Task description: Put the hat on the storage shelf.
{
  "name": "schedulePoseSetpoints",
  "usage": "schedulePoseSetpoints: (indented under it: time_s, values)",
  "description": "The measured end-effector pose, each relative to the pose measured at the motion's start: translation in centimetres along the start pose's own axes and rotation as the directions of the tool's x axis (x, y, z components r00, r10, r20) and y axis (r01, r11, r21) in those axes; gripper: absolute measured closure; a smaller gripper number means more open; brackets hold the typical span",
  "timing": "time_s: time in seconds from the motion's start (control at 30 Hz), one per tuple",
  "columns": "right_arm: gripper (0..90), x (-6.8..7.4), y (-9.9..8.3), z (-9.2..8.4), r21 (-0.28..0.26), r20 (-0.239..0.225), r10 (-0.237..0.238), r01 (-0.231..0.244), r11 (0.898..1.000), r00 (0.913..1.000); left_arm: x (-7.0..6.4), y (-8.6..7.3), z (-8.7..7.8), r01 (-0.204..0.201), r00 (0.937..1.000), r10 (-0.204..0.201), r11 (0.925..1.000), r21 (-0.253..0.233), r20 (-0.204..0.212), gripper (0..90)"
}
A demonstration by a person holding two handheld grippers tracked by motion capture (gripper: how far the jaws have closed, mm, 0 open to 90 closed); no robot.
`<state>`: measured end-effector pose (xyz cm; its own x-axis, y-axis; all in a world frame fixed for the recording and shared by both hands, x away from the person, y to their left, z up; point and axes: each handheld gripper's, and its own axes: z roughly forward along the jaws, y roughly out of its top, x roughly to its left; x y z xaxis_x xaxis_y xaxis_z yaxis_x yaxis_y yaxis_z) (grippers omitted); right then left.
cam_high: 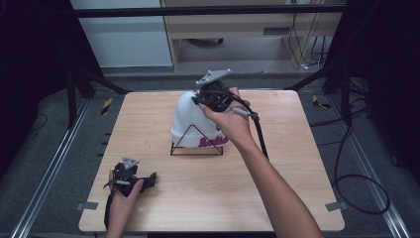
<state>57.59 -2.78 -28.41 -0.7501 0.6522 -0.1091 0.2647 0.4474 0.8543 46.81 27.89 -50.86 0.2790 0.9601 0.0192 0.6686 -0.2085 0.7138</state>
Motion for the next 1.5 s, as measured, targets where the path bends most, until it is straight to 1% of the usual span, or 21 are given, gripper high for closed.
schedulePoseSetpoints:
  time_s: [0.23,0.83,0.93,0.97,1.07,1.23,1.37,1.43,1.5]
  values:
    - [84.1,0.1,-0.9,0.3,0.011,-0.009,0.01,-0.01,1.0,0.9999,0.0,0.0,0.0,0.002,1.0,-0.002,1.0,0.0,0.0,0.0]
    - [83.3,-0.3,-2.2,1.0,0.042,-0.015,0.026,-0.025,0.999,0.9996,0.0,0.0,0.0,0.002,1.0,-0.002,1.0,0.0,0.001,0.0]
    - [83.0,-0.4,-2.5,1.2,0.052,-0.017,0.035,-0.034,0.998,0.9992,0.0,0.0,0.0,0.003,1.0,-0.003,1.0,0.0,0.001,0.0]
    - [83.0,-0.4,-2.5,1.3,0.053,-0.016,0.03,-0.03,0.998,0.9994,0.0,0.0,0.0,0.003,1.0,-0.003,1.0,0.0,0.001,0.0]
    - [83.0,-0.4,-2.7,1.3,0.054,-0.019,0.036,-0.035,0.998,0.9992,0.0,0.0,0.0,0.002,1.0,-0.002,1.0,0.0,0.001,0.0]
    - [82.9,-0.1,-2.7,1.2,0.061,-0.03,0.023,-0.021,0.998,0.9993,0.0,0.0,0.0,0.003,1.0,-0.003,1.0,0.0,0.001,0.0]
    - [82.5,0.0,-3.0,1.2,0.08,-0.035,0.022,-0.02,0.997,0.9991,0.0,0.0,0.0,0.003,1.0,-0.003,1.0,0.0,0.001,0.0]
    - [82.1,0.0,-3.1,1.1,0.088,-0.033,0.02,-0.017,0.996,0.9993,0.0,0.0,0.0,0.002,1.0,-0.002,1.0,0.0,0.001,0.0]
    - [81.2,-0.2,-3.2,1.0,0.083,-0.028,0.021,-0.018,0.996,0.9994,0.0,0.0,0.0,0.002,1.0,-0.002,1.0,0.001,0.001,0.0]
